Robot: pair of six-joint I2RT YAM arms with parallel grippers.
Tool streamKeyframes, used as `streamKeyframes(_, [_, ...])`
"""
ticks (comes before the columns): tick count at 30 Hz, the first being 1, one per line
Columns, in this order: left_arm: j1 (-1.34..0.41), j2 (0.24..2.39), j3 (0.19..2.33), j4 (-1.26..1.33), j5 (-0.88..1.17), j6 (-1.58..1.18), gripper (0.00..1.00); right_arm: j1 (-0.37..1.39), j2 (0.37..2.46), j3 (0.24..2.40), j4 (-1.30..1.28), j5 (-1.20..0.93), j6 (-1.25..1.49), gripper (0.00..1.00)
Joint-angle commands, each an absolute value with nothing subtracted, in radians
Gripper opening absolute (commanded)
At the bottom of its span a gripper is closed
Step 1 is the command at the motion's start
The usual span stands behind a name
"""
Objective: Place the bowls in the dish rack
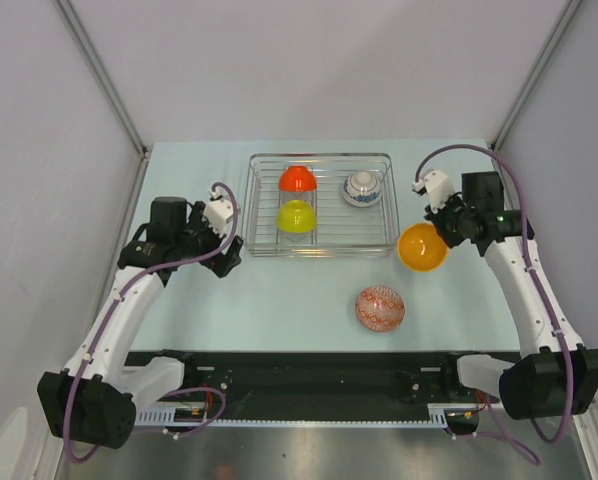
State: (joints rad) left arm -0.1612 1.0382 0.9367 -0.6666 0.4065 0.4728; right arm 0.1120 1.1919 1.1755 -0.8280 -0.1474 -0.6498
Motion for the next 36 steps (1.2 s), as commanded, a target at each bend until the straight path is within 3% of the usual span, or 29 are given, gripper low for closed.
streamKeyframes(1, [-0.158,1.019,0.922,-0.631,0.451,0.489,1.0,0.008,1.181,1.125,-0.83,-0.247,-0.709,0.0])
streamKeyframes(13, [-0.158,1.017,0.916,-0.633,0.456,0.491,1.0,-0.211,1.351,1.005,-0.713,-0.34,-0.747,0.0])
streamKeyframes(26, [-0.158,1.016,0.908,-0.629,0.463,0.489,1.0,-0.284,1.462,0.986,-0.71,-0.354,-0.813,0.05])
streamKeyframes(36, [-0.158,1.014,0.907,-0.63,0.463,0.488,1.0,-0.293,1.45,0.992,-0.713,-0.344,-0.821,0.36])
